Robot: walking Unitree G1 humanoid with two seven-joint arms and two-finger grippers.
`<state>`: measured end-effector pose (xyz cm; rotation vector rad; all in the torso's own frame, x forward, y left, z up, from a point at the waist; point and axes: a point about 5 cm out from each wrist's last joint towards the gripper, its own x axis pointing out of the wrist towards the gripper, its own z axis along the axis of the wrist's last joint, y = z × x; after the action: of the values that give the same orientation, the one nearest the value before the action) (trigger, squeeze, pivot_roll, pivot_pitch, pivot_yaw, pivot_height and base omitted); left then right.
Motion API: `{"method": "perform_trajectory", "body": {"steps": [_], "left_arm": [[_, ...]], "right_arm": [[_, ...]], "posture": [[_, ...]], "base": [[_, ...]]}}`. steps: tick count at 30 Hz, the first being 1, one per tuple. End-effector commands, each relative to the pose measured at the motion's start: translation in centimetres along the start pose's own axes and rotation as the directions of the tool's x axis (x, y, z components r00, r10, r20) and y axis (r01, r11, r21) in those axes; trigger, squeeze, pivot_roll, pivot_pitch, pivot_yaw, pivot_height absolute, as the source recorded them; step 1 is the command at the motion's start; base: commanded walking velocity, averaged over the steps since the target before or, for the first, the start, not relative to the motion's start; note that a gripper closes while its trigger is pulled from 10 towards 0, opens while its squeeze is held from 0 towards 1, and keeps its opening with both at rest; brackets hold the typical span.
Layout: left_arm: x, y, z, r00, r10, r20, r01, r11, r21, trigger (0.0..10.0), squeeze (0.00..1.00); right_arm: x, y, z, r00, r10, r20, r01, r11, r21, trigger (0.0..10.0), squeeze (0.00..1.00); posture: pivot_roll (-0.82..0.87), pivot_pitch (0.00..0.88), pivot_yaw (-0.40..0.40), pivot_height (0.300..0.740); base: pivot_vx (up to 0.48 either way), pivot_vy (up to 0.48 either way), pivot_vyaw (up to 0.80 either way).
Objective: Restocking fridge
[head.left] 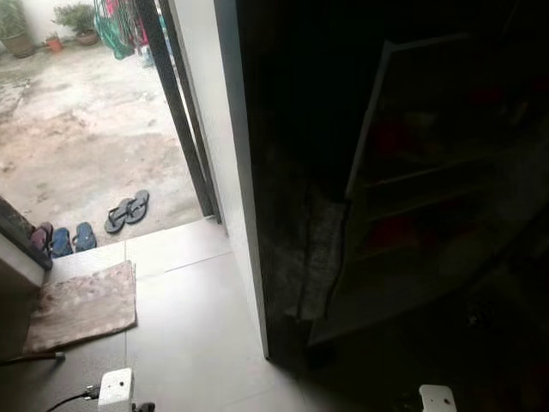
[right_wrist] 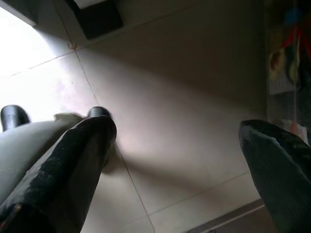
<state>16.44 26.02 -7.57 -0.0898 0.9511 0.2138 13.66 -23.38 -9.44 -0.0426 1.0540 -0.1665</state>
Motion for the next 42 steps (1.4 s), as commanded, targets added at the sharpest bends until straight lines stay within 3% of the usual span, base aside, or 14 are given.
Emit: {"method": "perform_trajectory", "body": {"steps": [1, 15, 25, 42], "left_arm": [[-0.1, 0.1, -0.6, 1.000, 0.005, -0.024, -0.005, 1.000, 0.002, 10.0, 0.00], [-0.2, 0.2, -1.0, 0.999, 0.010, -0.033, -0.010, 1.000, 0.005, 10.0, 0.00], [-0.3, 0.5, -1.1, 0.999, 0.017, -0.030, -0.017, 1.000, 0.003, 10.0, 0.00], [-0.2, 0.4, -0.7, 0.999, 0.014, -0.028, -0.014, 1.000, 0.006, 10.0, 0.00]], "right_arm": [[-0.2, -0.3, -0.9, 1.000, -0.012, -0.029, 0.012, 1.000, 0.007, 10.0, 0.00], [-0.2, -0.3, -0.9, 0.999, -0.010, -0.031, 0.010, 1.000, 0.006, 10.0, 0.00], [-0.2, -0.4, -0.8, 0.999, -0.026, -0.031, 0.026, 1.000, -0.005, 10.0, 0.00], [-0.3, -1.3, -1.0, 0.976, -0.214, -0.040, 0.211, 0.975, -0.072, 10.0, 0.00]], "posture": [[-0.03, 0.108, 0.026, 0.740], [-0.03, 0.107, 0.027, 0.740], [-0.03, 0.108, 0.028, 0.740], [-0.02, 0.111, 0.030, 0.740]], "base": [[0.000, -0.296, 0.00], [0.000, -0.295, 0.00], [0.000, 0.000, 0.00], [0.000, 0.000, 0.00]]}}
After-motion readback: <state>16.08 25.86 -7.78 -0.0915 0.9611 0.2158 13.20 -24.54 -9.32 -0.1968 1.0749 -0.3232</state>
